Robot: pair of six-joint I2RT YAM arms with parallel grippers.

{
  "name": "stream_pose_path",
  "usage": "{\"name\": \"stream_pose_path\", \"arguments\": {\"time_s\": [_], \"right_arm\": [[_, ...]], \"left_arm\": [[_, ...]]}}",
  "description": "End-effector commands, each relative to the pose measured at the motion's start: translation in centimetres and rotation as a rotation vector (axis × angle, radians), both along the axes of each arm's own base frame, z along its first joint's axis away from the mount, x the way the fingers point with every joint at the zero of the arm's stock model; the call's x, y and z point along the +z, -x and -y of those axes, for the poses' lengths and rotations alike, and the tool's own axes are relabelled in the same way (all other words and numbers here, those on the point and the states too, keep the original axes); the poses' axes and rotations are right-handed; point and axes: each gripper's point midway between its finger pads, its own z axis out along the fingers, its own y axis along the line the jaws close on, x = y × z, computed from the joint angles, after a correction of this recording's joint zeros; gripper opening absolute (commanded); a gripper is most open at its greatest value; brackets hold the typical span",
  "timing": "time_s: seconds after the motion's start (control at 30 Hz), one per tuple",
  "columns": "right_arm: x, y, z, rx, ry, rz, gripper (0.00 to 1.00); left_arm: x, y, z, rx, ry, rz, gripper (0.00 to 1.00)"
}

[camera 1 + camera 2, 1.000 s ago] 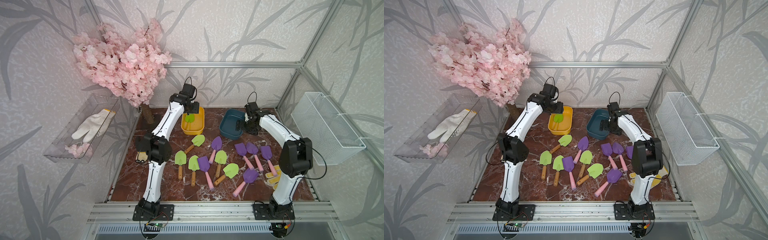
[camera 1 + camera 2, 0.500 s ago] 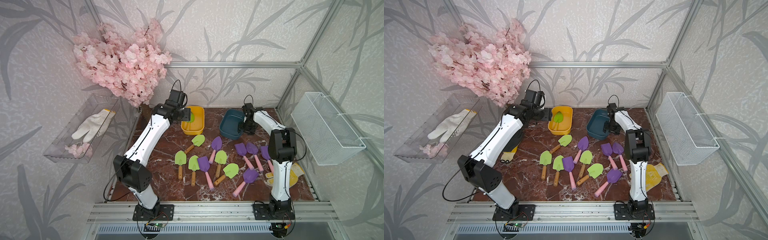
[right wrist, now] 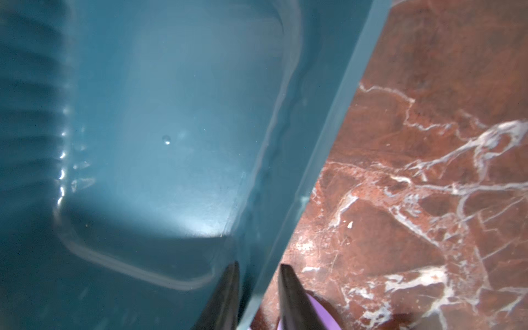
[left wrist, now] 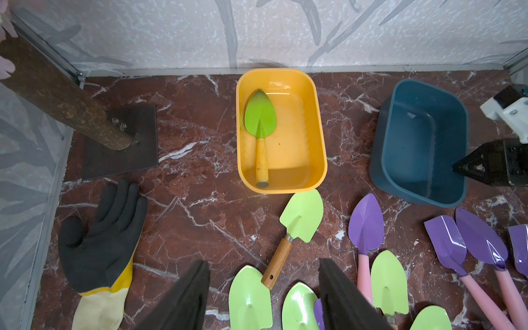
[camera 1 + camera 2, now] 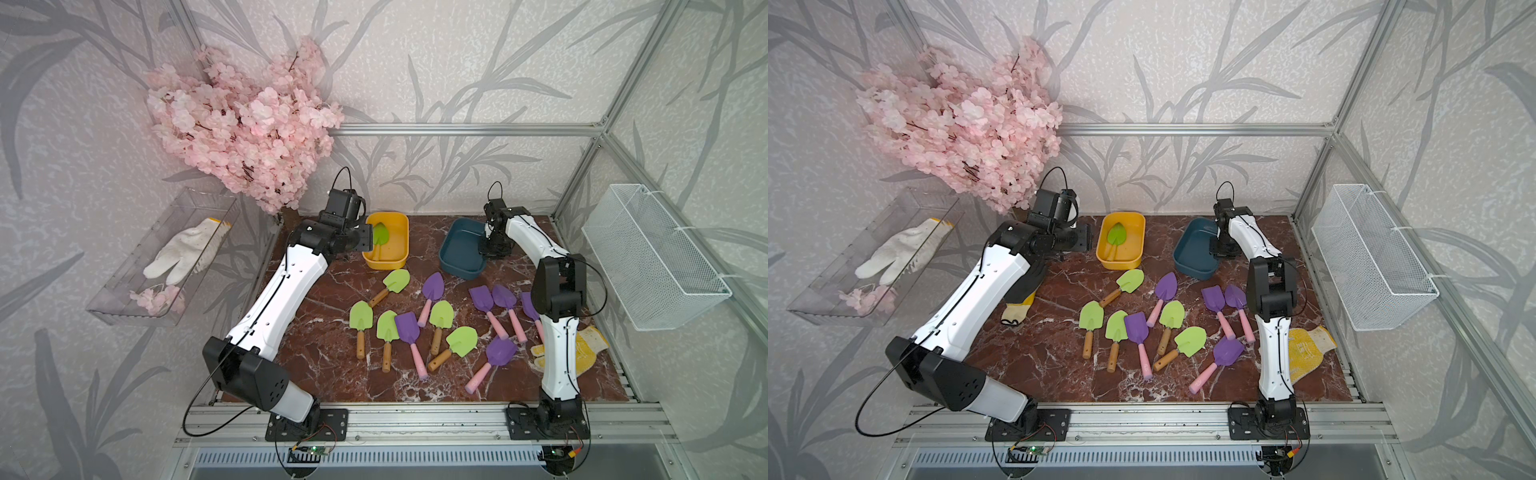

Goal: Sort the small shovels by color and place them into the storage box
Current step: Adjust the storage box at the center of the board.

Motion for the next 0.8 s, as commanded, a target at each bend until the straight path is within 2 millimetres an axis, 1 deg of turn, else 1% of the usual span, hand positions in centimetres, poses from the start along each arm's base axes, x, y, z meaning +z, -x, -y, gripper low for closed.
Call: {"name": "stream_pose_path", "arguments": {"time_s": [0.0, 0.2, 0.33, 0.63, 0.7, 0.77], "right_arm": [[-1.2, 0.4, 0.5, 0.03, 0.022, -0.05, 0.21], [-1.5, 0.1, 0.3, 0.058, 0.02, -0.052, 0.13], [-1.5, -0.2, 0.4, 0.079, 0.036, -0.051, 0.1], [-0.9, -0.8, -0.2, 0.09, 0.055, -0.029, 0.11], [-0.8, -0.8, -0.2, 0.086, 0.058, -0.03, 0.13], [-0.5, -0.8, -0.2, 0.083, 0.055, -0.022, 0.2]], "left_arm": [[-0.1, 1.3, -0.7, 0.029, 0.006, -0.006, 0.64], [-0.8, 2.6, -1.3, 0.05, 0.009, -0.022, 0.64], [-0.9, 3.2, -1.7, 0.056, 0.002, -0.029, 0.64], [-1.2, 3.8, -2.0, 0.065, -0.008, -0.038, 0.64], [-1.3, 3.9, -2.1, 0.066, -0.011, -0.041, 0.64], [-1.2, 4.0, -2.1, 0.066, -0.011, -0.041, 0.65]]}}
